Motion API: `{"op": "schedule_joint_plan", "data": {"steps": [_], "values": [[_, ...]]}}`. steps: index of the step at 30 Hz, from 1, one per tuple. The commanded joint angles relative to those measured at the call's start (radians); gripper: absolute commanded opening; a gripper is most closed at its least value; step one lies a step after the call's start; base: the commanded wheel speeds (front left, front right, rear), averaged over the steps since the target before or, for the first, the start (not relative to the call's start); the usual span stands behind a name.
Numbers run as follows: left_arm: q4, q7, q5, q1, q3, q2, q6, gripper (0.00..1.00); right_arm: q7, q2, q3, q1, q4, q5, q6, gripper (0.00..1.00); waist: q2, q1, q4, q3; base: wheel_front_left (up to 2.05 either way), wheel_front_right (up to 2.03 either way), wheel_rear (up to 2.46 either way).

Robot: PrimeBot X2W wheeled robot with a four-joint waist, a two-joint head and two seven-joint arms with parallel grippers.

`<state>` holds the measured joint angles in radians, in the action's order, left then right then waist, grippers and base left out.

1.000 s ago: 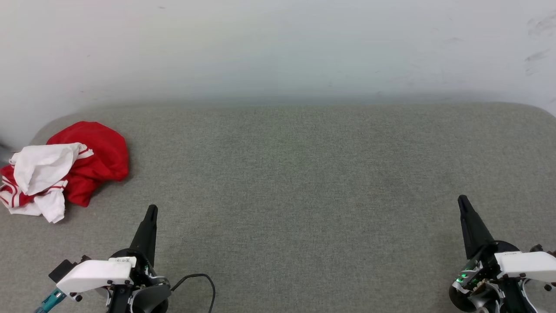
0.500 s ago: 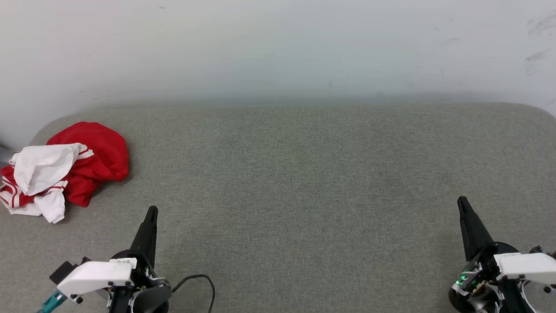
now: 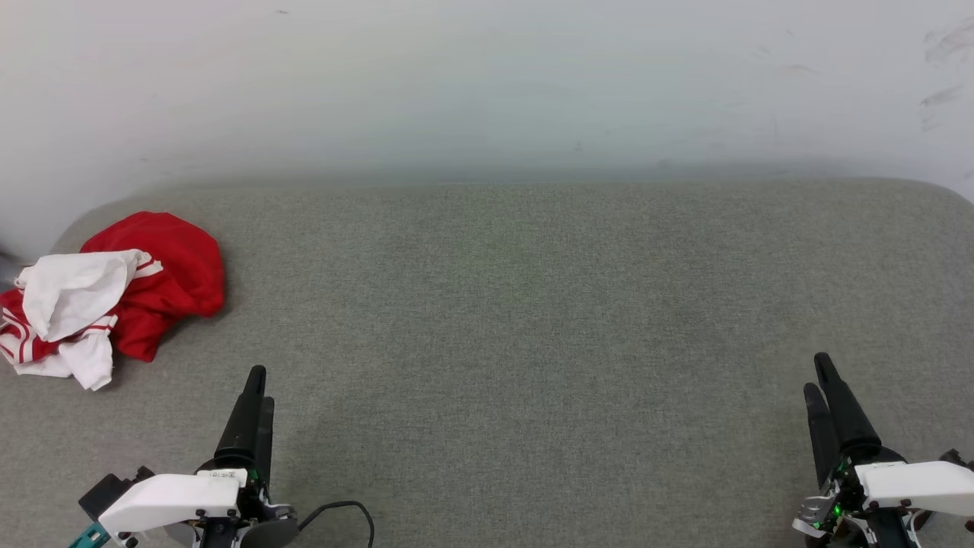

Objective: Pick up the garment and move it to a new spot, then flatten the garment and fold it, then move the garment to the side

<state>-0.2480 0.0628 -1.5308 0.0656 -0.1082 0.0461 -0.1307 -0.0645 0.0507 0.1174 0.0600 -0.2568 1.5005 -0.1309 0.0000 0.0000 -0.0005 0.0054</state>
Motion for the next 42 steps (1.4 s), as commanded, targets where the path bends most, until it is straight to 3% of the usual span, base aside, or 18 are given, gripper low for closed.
{"op": "schedule_joint_plan", "data": {"steps": [1, 6, 15, 25, 42], "values": [[0.026, -0.010, 0.031, 0.015, -0.008, 0.002, 0.000, 1.00, 0.011, 0.001, 0.002, 0.010, 0.030, -0.038, 0.000, 1.00, 0.0000, 0.0000, 0.000, 0.000, 0.00, 0.00, 0.00], [0.061, -0.032, 0.139, 0.019, -0.020, 0.002, 0.021, 1.00, 0.033, 0.001, 0.007, 0.003, 0.068, -0.147, 0.000, 1.00, 0.0000, 0.0000, 0.000, 0.002, 0.00, 0.00, 0.00], [0.133, -0.071, 0.363, 0.009, 0.013, 0.003, 0.099, 1.00, 0.072, 0.001, 0.013, -0.002, 0.150, -0.386, 0.000, 1.00, 0.0000, 0.0000, 0.001, 0.003, 0.00, 0.00, 0.00], [0.167, -0.109, 0.568, -0.001, 0.049, 0.003, 0.139, 1.00, 0.111, 0.001, -0.031, -0.023, 0.214, -0.635, 0.000, 1.00, 0.0000, 0.0000, 0.001, 0.003, 0.00, 0.00, 0.00], [0.184, -0.166, 0.854, -0.018, 0.118, 0.017, 0.203, 1.00, 0.167, 0.001, -0.054, -0.053, 0.204, -0.882, 0.000, 1.00, 0.0000, 0.0000, 0.001, 0.005, 0.00, 0.00, 0.00]]}}
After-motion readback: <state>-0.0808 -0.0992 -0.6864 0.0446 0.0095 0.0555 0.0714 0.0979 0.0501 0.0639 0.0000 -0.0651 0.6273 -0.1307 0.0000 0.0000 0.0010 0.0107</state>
